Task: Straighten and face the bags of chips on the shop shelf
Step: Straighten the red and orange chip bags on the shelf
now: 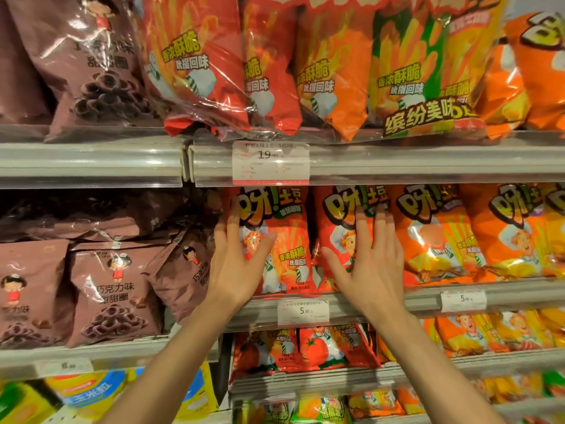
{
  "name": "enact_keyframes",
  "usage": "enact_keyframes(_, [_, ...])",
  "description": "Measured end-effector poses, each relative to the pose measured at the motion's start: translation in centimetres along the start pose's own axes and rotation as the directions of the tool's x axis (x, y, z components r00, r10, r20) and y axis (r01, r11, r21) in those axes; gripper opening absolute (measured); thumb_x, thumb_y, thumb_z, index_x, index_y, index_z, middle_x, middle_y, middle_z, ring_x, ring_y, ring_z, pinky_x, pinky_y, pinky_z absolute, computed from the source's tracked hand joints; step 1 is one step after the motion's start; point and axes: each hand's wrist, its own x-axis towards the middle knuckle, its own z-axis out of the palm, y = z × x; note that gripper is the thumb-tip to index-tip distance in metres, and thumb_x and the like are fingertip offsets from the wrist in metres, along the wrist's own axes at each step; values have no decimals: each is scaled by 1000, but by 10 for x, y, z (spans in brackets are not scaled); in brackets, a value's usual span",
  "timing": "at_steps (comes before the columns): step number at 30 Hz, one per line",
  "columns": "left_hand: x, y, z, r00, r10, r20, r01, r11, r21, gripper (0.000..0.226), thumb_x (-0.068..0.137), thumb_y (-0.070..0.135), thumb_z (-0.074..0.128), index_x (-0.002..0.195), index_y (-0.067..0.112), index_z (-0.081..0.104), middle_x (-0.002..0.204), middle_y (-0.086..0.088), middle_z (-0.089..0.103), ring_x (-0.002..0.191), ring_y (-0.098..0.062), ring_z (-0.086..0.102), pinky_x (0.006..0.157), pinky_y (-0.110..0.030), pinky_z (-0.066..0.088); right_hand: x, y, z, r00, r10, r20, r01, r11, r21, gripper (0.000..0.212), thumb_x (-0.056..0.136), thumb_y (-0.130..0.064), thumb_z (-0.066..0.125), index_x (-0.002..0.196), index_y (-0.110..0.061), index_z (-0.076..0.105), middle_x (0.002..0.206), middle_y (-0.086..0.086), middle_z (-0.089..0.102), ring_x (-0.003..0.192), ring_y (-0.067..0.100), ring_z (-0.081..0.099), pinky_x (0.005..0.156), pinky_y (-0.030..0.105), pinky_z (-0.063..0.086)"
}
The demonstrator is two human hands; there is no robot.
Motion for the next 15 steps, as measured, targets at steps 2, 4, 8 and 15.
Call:
enact_keyframes(2, [0, 1, 0, 1000, 6, -1, -6, 1000, 31, 80, 90, 69, 49, 153, 47, 6, 161, 2, 17, 136, -32, 44, 104, -46, 41, 0, 0, -1, 1000, 2, 19, -2, 1000, -14, 87, 93, -74, 34, 157, -16, 20, 162, 21, 21, 152, 38, 14, 121, 58, 18])
enact_keyframes(4, [0, 0, 1, 1000, -2, 6, 2, 999, 44, 78, 90, 70, 46, 154, 46, 8, 161, 2, 15, 135, -30, 44, 103, -44, 41, 4, -1, -4, 999, 13, 33, -13, 1000, -2, 85, 94, -74, 28, 158, -19, 20, 164, 19, 16, 154, 35, 8, 123, 58, 8])
enact_keyframes(8, [-5, -1, -2, 971, 210, -112, -184, 960, 210, 62, 99, 58, 45, 153, 35, 25, 161, -7, 15, 148, -30, 21, 119, -48, 25, 9, -2, -8, 999, -27, -33, 28, 999, 16, 71, 101, -63, 25, 156, -20, 28, 164, 16, 22, 154, 34, 11, 123, 56, 9])
enact_keyframes(15, [-6, 1, 17, 912, 406, 59, -363, 730, 580, 58, 101, 54, 36, 147, 20, 43, 161, -15, 26, 152, -34, 16, 120, -56, 19, 8, -4, 0, 1000, -16, -20, 14, 997, -79, 66, 103, -54, 28, 154, -13, 34, 158, 20, 34, 150, 38, 22, 120, 57, 19])
